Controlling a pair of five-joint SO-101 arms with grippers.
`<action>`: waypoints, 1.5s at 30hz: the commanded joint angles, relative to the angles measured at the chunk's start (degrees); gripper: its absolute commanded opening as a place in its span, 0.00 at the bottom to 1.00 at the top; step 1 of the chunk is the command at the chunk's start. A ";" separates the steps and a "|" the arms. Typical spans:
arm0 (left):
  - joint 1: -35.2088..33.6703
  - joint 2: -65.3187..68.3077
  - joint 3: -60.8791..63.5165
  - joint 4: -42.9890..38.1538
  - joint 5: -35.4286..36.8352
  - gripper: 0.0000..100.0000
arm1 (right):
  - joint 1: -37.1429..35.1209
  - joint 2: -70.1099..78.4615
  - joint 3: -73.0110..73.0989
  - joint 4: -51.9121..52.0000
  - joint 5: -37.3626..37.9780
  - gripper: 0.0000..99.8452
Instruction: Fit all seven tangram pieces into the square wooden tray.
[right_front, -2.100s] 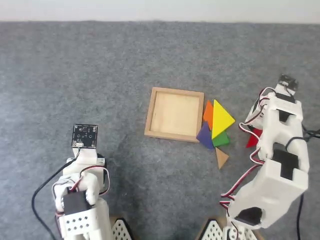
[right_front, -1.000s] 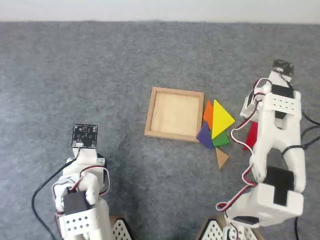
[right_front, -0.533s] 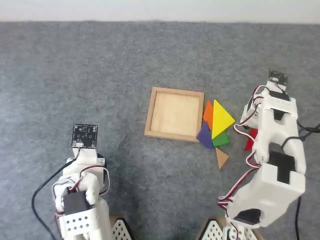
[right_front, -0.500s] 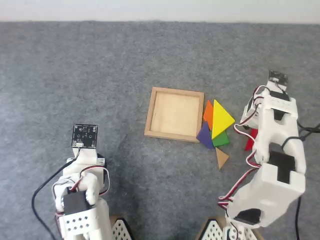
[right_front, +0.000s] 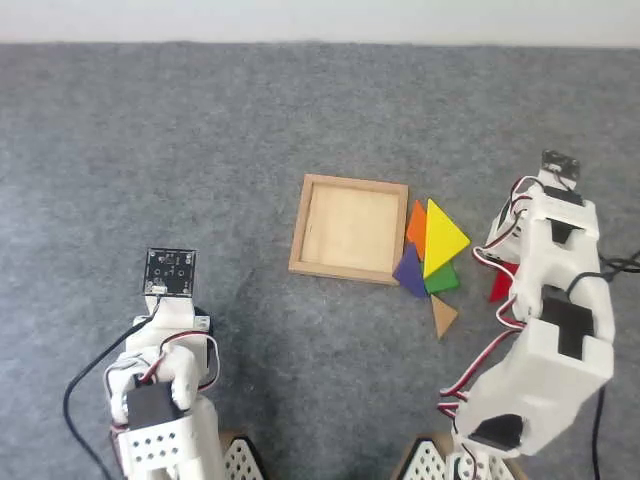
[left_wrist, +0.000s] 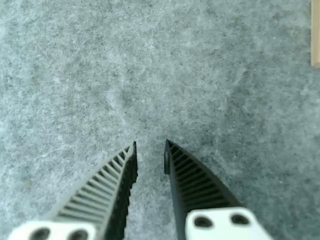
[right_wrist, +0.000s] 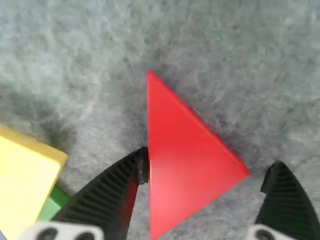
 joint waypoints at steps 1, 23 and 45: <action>-0.26 -0.70 -0.40 0.00 0.09 0.09 | 0.31 -0.04 -1.58 0.40 0.79 0.35; -0.26 -0.70 -0.40 0.00 0.09 0.09 | 0.40 0.22 -2.02 0.04 1.85 0.26; -0.26 -0.70 -0.40 0.00 0.09 0.09 | -5.76 -20.79 -1.76 13.05 -0.62 0.26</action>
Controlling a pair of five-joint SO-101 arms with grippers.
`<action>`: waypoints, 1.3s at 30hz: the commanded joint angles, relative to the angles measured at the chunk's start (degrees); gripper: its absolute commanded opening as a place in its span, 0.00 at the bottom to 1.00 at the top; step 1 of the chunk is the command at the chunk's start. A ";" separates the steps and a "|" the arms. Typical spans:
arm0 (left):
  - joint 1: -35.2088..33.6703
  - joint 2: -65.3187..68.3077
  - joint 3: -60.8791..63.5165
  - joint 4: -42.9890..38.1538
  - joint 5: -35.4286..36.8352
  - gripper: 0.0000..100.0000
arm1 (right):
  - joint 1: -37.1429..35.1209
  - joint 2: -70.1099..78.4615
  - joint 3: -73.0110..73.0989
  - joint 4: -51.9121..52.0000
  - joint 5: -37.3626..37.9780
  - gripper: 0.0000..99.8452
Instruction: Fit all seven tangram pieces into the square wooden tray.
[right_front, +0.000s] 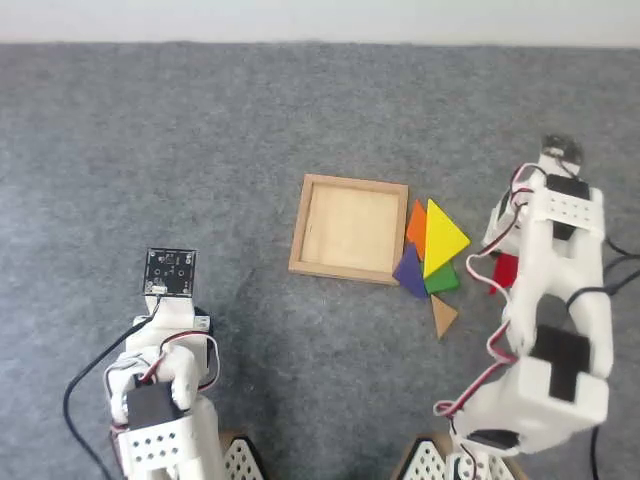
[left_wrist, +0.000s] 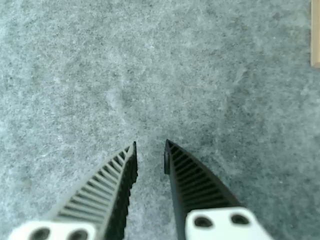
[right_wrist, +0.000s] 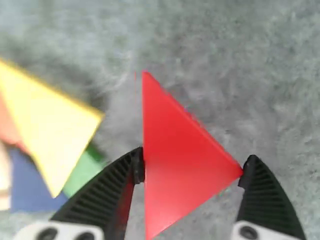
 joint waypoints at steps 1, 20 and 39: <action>-0.26 -0.70 -0.40 0.00 0.09 0.09 | -3.82 -8.75 -1.85 3.56 -1.05 0.26; -0.35 -0.70 -0.40 0.00 0.09 0.09 | -39.60 5.67 -21.80 5.49 -26.20 0.26; -0.35 -0.70 -0.40 0.00 0.09 0.09 | -45.58 36.88 -51.96 6.81 -35.25 0.26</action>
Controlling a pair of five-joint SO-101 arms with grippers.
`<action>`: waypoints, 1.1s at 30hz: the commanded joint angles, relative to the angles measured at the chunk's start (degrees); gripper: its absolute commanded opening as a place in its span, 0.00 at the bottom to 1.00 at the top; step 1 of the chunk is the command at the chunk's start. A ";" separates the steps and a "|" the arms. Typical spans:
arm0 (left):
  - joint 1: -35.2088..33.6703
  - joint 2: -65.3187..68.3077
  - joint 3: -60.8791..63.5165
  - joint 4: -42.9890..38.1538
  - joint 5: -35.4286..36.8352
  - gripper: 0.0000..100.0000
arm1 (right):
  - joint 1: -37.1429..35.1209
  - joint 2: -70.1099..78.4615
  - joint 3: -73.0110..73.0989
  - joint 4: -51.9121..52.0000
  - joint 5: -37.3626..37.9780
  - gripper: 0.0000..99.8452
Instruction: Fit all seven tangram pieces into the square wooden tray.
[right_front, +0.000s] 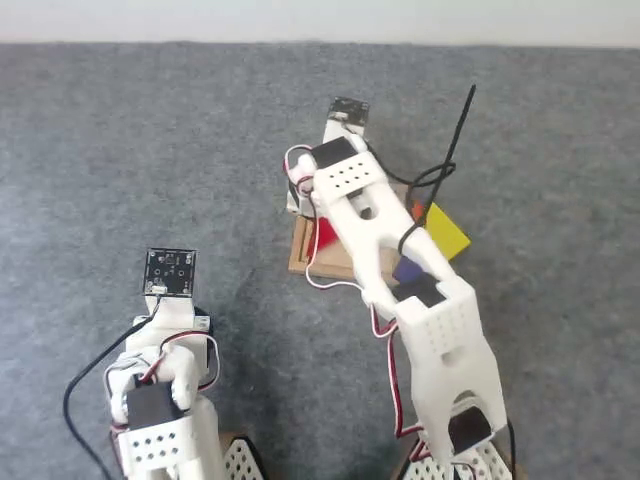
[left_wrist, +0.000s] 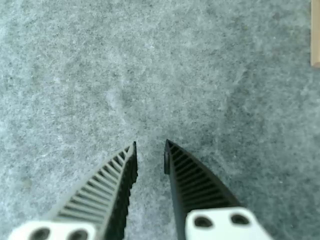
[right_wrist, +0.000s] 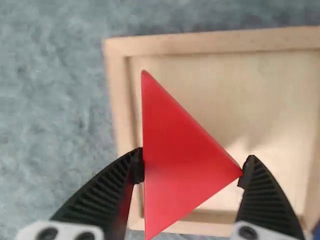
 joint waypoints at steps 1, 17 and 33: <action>-0.35 -0.70 -0.40 0.00 0.09 0.09 | -1.63 0.66 -5.10 0.40 -0.44 0.26; -0.35 -0.70 -0.40 0.00 0.09 0.09 | -2.51 2.15 -5.98 1.01 7.91 0.51; -2.64 -0.70 -0.40 0.35 -6.15 0.09 | -0.31 -4.88 -10.90 24.75 35.78 0.12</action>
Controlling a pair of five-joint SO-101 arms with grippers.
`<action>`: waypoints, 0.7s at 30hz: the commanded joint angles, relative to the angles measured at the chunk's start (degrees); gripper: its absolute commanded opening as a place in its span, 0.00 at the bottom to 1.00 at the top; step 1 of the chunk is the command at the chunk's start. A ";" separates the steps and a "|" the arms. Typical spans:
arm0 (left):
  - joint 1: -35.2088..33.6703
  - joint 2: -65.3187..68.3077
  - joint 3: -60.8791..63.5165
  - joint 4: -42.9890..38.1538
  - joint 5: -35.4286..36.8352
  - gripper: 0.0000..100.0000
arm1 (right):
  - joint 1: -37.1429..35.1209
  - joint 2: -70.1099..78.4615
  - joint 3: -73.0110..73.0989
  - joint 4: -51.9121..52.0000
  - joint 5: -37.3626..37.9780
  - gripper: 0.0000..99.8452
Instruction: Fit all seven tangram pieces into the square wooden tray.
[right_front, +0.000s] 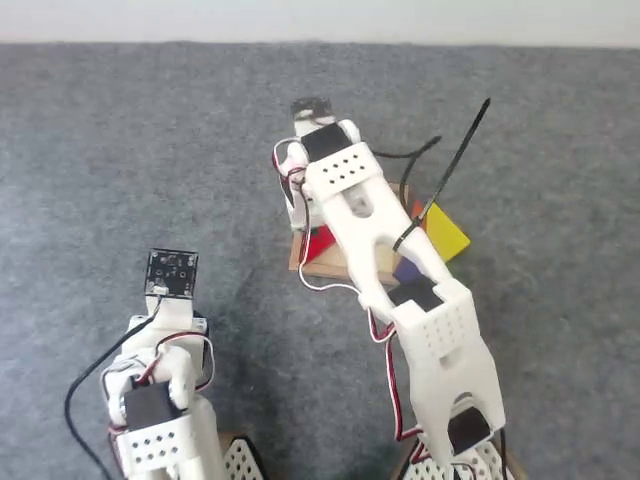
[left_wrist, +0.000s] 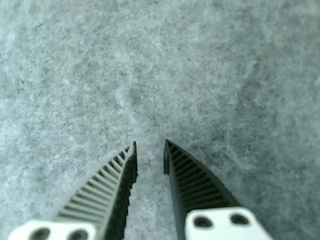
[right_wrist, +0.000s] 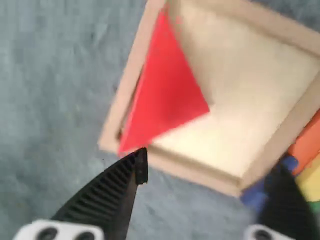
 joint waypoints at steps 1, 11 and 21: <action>-0.35 -0.70 -0.40 0.35 -0.88 0.09 | 0.92 -2.24 -1.85 3.03 8.53 0.12; -0.44 -0.70 -0.40 0.35 -0.88 0.09 | 0.57 7.16 0.79 -13.58 8.62 0.12; -0.44 -0.70 -0.40 0.35 -0.97 0.09 | 1.45 -2.33 -0.53 -2.86 8.62 0.12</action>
